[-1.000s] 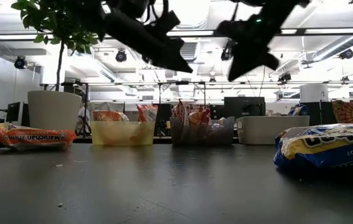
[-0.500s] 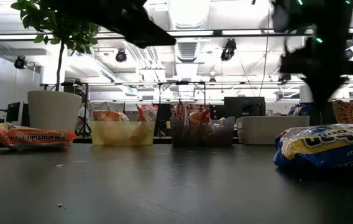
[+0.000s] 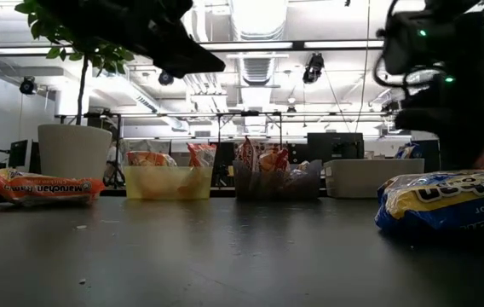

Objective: Sort Maruchan noodles
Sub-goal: Put the top blue noodle pack into the white bin

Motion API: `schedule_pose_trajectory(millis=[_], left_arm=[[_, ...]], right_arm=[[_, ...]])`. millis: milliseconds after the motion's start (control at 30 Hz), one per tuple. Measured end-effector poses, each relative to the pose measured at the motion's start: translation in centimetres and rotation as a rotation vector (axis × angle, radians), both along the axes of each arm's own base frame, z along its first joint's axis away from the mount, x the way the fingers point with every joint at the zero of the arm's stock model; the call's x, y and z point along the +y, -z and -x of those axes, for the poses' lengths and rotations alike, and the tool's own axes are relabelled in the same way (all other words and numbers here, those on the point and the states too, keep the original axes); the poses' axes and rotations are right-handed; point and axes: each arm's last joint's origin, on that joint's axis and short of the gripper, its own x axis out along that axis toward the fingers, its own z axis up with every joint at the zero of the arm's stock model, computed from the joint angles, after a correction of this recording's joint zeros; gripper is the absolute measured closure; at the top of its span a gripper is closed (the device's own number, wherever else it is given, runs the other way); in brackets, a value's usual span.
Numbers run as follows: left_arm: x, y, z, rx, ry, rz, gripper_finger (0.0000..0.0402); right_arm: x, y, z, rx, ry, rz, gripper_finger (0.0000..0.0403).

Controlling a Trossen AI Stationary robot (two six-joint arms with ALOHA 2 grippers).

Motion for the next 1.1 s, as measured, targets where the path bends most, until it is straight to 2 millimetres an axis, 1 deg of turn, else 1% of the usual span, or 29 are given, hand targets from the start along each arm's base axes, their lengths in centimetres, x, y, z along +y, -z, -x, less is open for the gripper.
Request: schedule_pose_trajectory(millis=[167,233,300,400,533,633,767,867,933,1033,1100], left_arm=[[0.0,-0.1,-0.3,-0.003,-0.003,-0.002,0.0365],[0.0,-0.2,-0.3,-0.008,-0.004,-0.002,0.0365],[0.0,-0.2,-0.3,-0.01,-0.004,-0.002,0.0365],[0.0,-0.2,-0.3,-0.009,-0.005,-0.002,0.0365],[0.0,-0.2,-0.3,-0.008,-0.006,-0.003,0.0365],[0.0,-0.2,-0.4,-0.013,-0.006,-0.003,0.0365],[0.0,-0.3,-0.4,-0.022,-0.006,-0.004,0.0365],[0.0,-0.3,-0.4,-0.021,-0.006,-0.004,0.0365],[0.0,-0.3,-0.4,-0.024,-0.006,-0.004,0.0365],[0.0,-0.4,-0.4,-0.034,-0.006,-0.004,0.0365],[0.1,-0.5,-0.5,-0.047,-0.007,-0.004,0.0365]], right_arm=[[0.1,0.3,-2.0,-0.183,-0.075,0.008,0.0394],[0.1,0.3,-2.5,-0.223,-0.109,0.03,0.0394],[0.1,0.1,-2.6,-0.225,-0.113,0.034,0.0394],[0.0,-0.5,-2.4,-0.189,-0.106,0.041,0.0394],[0.0,-0.7,-1.4,-0.079,-0.01,0.023,0.0394],[0.1,-0.1,-1.0,0.002,0.049,0.001,0.0394],[0.2,1.4,-1.4,0.086,0.047,-0.009,0.0394],[0.2,2.6,-2.7,0.051,0.0,-0.012,0.0394],[0.4,2.9,-4.6,-0.076,-0.071,-0.013,0.0394],[0.5,2.0,-7.6,-0.3,-0.18,0.019,0.0394],[0.3,1.0,-8.6,-0.365,-0.237,0.075,0.0394]])
